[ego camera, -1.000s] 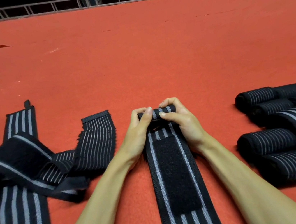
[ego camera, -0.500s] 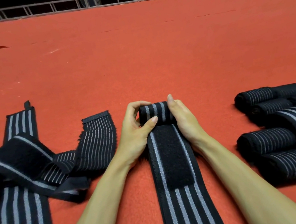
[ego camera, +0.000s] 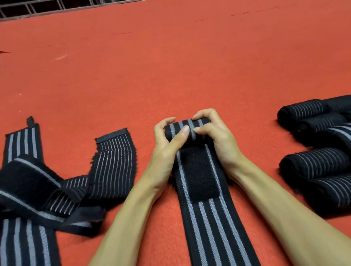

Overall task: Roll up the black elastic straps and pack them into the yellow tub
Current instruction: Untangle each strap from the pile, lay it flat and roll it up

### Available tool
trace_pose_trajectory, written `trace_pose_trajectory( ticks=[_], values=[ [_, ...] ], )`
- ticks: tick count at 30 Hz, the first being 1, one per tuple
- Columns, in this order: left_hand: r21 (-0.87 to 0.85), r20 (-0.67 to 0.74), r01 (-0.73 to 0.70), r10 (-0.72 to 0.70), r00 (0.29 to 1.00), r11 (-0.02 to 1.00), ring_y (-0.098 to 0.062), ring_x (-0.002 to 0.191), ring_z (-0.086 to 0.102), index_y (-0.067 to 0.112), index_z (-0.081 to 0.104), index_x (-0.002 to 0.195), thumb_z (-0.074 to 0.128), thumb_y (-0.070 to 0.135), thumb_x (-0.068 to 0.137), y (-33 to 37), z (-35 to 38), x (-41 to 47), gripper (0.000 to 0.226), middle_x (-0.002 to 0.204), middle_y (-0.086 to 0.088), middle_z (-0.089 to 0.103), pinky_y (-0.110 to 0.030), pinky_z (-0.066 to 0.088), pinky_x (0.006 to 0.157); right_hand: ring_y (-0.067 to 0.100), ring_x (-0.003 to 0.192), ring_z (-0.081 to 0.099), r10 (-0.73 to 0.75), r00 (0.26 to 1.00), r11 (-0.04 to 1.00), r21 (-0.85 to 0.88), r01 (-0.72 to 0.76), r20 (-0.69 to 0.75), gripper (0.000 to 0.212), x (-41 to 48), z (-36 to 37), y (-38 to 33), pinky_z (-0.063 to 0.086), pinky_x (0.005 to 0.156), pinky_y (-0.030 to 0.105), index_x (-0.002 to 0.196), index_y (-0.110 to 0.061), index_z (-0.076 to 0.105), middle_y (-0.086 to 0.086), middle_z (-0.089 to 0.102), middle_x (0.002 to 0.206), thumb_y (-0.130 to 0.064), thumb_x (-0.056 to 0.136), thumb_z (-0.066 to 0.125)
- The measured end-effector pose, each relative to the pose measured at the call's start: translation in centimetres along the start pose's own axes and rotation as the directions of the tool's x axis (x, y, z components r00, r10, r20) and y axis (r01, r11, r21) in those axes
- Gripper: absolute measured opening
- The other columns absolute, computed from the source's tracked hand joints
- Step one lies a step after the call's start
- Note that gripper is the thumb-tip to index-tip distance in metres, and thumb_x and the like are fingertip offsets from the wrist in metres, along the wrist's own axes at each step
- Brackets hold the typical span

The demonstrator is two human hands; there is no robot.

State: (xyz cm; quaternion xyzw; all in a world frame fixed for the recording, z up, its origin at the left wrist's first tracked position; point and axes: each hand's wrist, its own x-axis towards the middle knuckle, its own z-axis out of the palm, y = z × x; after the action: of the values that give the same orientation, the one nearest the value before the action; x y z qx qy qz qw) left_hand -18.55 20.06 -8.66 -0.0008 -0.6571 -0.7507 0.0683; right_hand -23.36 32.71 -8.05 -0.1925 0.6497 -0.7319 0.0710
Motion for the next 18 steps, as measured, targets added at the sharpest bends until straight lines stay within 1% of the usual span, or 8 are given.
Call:
trace_pose_trajectory(
  ticks=[2, 4, 8, 10, 12, 14, 16, 18],
  values=[
    [-0.025, -0.031, 0.030, -0.031, 0.999, 0.999, -0.002, 0.100, 0.064, 0.034, 0.040, 0.119, 0.064, 0.058, 0.079, 0.0, 0.3, 0.0, 0.052, 0.111, 0.006, 0.062, -0.029, 0.049, 0.094, -0.001, 0.088, 0.048, -0.063, 0.998, 0.995, -0.079, 0.062, -0.005, 0.021, -0.1, 0.0, -0.1, 0.039, 0.081, 0.016, 0.088, -0.029, 0.055, 0.003, 0.044, 0.102, -0.026, 0.068, 0.052],
    [-0.054, -0.069, 0.035, -0.039, 0.997, 0.998, 0.004, 0.094, 0.064, 0.026, 0.039, 0.122, 0.059, 0.056, 0.083, 0.1, 0.7, -0.1, 0.053, 0.108, 0.007, 0.061, -0.025, 0.048, 0.091, -0.004, 0.087, 0.045, -0.103, 0.995, 0.989, -0.110, 0.101, -0.014, 0.021, -0.2, 0.2, -0.2, 0.037, 0.080, 0.013, 0.092, -0.026, 0.052, -0.003, 0.040, 0.101, -0.025, 0.071, 0.047],
    [-0.075, -0.088, 0.048, -0.054, 0.995, 0.996, -0.009, 0.104, 0.062, 0.015, 0.041, 0.125, 0.058, 0.041, 0.081, 0.3, 0.6, -0.3, 0.054, 0.115, -0.002, 0.060, -0.031, 0.050, 0.096, 0.004, 0.100, 0.045, -0.120, 0.992, 0.982, -0.150, 0.113, -0.042, 0.035, -0.1, 0.5, 0.2, 0.039, 0.096, 0.024, 0.102, -0.032, 0.051, -0.006, 0.042, 0.107, -0.056, 0.077, 0.048],
    [-0.056, -0.080, 0.032, -0.036, 0.996, 0.998, -0.011, 0.103, 0.062, 0.015, 0.042, 0.125, 0.064, 0.036, 0.082, 0.3, 0.4, -0.3, 0.052, 0.112, -0.004, 0.060, -0.028, 0.052, 0.092, 0.007, 0.104, 0.045, -0.080, 0.994, 0.987, -0.144, 0.070, -0.070, 0.041, 0.1, 0.6, 0.3, 0.038, 0.101, 0.030, 0.106, -0.031, 0.050, -0.003, 0.044, 0.112, -0.063, 0.080, 0.046],
    [-0.020, -0.062, -0.006, 0.005, 0.998, 1.000, -0.008, 0.097, 0.062, 0.016, 0.041, 0.126, 0.066, 0.028, 0.085, 0.4, 0.2, -0.3, 0.049, 0.108, -0.004, 0.060, -0.024, 0.053, 0.085, 0.007, 0.102, 0.047, -0.042, 0.993, 0.991, -0.129, 0.028, -0.108, 0.044, 0.3, 0.5, 0.4, 0.042, 0.096, 0.024, 0.114, -0.021, 0.051, 0.000, 0.047, 0.115, -0.057, 0.089, 0.046],
    [0.023, -0.046, -0.046, 0.047, 0.998, 0.999, -0.007, 0.096, 0.062, 0.016, 0.039, 0.130, 0.063, 0.014, 0.088, 0.3, 0.0, -0.3, 0.048, 0.110, -0.005, 0.059, -0.022, 0.052, 0.084, -0.001, 0.089, 0.054, 0.006, 0.990, 0.996, -0.090, -0.018, -0.138, 0.039, 0.4, 0.3, 0.4, 0.044, 0.078, 0.012, 0.118, -0.012, 0.050, -0.002, 0.054, 0.108, -0.045, 0.098, 0.047],
    [0.089, -0.031, -0.091, 0.094, 0.995, 0.992, -0.006, 0.100, 0.060, 0.018, 0.037, 0.132, 0.060, 0.004, 0.090, 0.3, -0.2, -0.2, 0.050, 0.116, -0.006, 0.058, -0.021, 0.050, 0.089, -0.006, 0.075, 0.058, 0.042, 0.989, 0.997, -0.055, -0.050, -0.139, 0.031, 0.4, 0.1, 0.3, 0.045, 0.068, 0.011, 0.114, -0.014, 0.052, -0.007, 0.060, 0.096, -0.041, 0.099, 0.046],
    [0.130, -0.035, -0.130, 0.136, 0.990, 0.983, -0.004, 0.101, 0.059, 0.020, 0.040, 0.128, 0.059, -0.002, 0.090, 0.3, -0.5, -0.1, 0.048, 0.117, -0.006, 0.057, -0.020, 0.048, 0.089, -0.005, 0.074, 0.060, 0.058, 0.990, 0.996, -0.060, -0.066, -0.128, 0.027, 0.4, 0.1, 0.3, 0.046, 0.069, 0.016, 0.106, -0.018, 0.055, -0.009, 0.063, 0.091, -0.043, 0.098, 0.048]
  ],
)
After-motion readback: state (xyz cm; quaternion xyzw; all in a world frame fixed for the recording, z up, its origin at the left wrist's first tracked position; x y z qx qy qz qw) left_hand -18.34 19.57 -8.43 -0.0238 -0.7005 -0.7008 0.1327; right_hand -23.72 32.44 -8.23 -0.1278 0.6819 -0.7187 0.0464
